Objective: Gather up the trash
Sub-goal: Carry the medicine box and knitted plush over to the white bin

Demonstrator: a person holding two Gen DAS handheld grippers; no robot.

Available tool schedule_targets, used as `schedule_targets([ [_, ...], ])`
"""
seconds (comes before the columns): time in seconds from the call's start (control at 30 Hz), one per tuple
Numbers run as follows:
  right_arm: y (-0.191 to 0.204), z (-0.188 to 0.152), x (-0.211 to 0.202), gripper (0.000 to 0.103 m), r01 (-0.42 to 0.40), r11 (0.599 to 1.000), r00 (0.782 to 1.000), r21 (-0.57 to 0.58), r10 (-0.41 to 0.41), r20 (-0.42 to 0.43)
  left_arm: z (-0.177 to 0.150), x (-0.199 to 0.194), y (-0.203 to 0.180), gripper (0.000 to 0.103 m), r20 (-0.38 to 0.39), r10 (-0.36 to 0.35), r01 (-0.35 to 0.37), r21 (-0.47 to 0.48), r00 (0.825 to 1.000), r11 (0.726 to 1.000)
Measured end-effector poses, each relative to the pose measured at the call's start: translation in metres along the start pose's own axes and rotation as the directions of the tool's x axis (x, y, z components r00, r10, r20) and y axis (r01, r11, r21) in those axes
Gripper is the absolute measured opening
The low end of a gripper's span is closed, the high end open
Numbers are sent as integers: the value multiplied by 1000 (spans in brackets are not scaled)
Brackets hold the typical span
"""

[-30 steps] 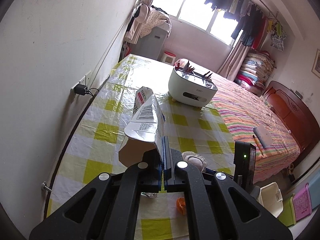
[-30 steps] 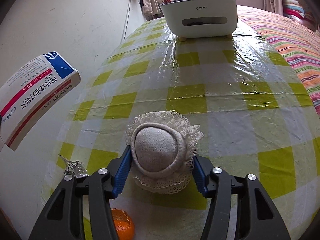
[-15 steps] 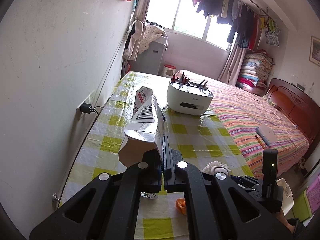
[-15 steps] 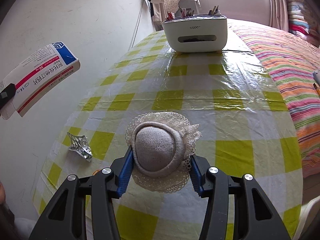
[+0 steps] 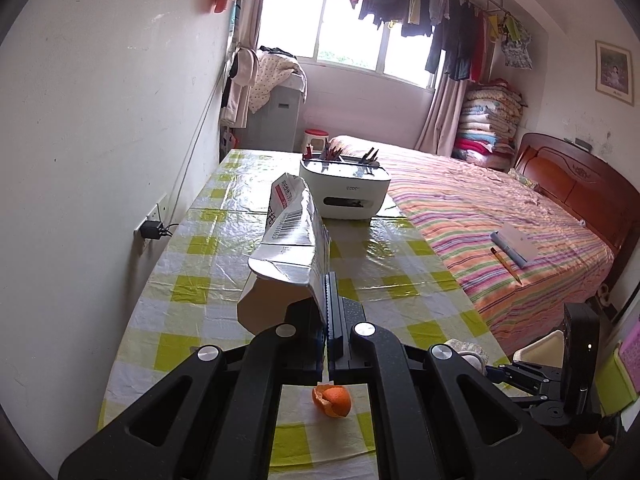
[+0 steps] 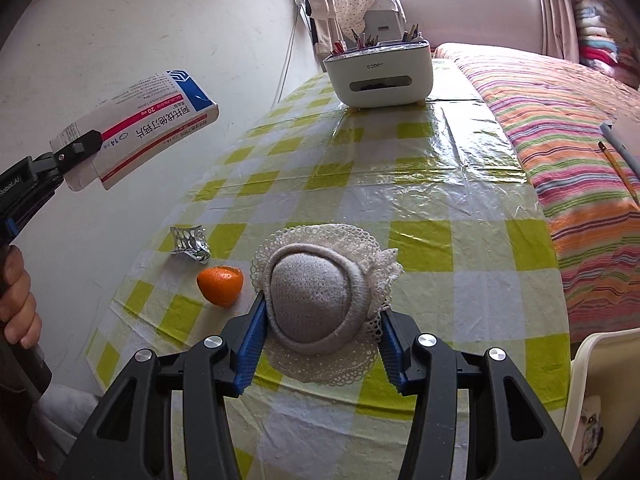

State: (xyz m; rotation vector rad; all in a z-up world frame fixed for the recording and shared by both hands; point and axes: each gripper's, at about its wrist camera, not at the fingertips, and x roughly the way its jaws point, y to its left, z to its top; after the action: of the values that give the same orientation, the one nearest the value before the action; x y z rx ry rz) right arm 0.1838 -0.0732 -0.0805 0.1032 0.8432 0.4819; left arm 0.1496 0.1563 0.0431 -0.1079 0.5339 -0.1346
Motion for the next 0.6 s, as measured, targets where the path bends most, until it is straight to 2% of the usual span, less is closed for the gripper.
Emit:
schedule_targets([
  [0.17,-6,-10,-10,49,-1,1000,1000,10,1,11,-5,0,-21,1,-9,-30,30,36,1000,999],
  [0.6,-47,-32,-58,49,51,995,993,85,-60,103,-10,-5,-88,1,-23,-145,146,111,989,983],
])
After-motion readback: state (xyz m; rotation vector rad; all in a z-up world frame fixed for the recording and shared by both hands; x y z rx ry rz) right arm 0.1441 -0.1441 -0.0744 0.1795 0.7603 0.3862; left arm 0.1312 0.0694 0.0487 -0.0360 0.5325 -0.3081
